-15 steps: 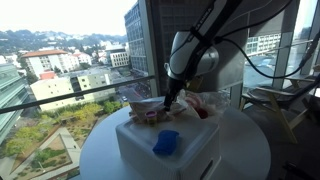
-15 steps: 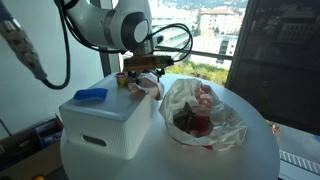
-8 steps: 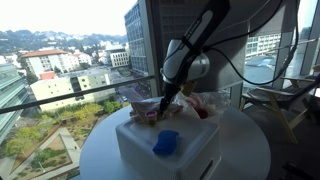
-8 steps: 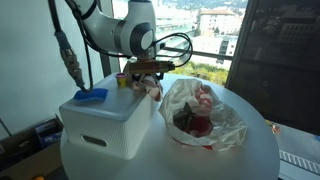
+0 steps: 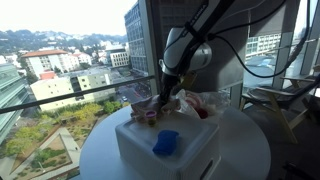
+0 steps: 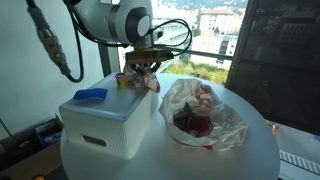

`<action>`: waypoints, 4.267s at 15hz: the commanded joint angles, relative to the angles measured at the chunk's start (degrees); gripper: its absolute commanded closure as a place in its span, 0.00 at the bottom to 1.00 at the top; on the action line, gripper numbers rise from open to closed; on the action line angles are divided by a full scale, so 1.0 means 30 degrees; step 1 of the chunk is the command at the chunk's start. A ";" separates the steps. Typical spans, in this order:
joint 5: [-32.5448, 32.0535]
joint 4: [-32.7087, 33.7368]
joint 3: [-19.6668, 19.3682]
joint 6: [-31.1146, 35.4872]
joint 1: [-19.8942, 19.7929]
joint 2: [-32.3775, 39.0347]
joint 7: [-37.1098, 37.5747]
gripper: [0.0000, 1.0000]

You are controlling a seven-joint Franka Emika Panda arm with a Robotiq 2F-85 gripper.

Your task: Put all the objects on the basket into the carrier bag

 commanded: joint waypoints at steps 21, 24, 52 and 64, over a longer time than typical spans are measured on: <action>-2.0599 -0.2787 -0.2837 -1.1022 -0.1739 -1.2329 1.6037 0.90; -2.0802 -0.3175 -0.3010 -1.0198 -0.1545 -1.1189 1.6992 0.90; -1.9526 -0.2315 -0.3525 -0.6601 -0.0362 -0.5615 1.9502 0.90; -1.7315 -0.1771 -0.4111 -0.3786 -0.0285 -0.1623 1.8740 0.90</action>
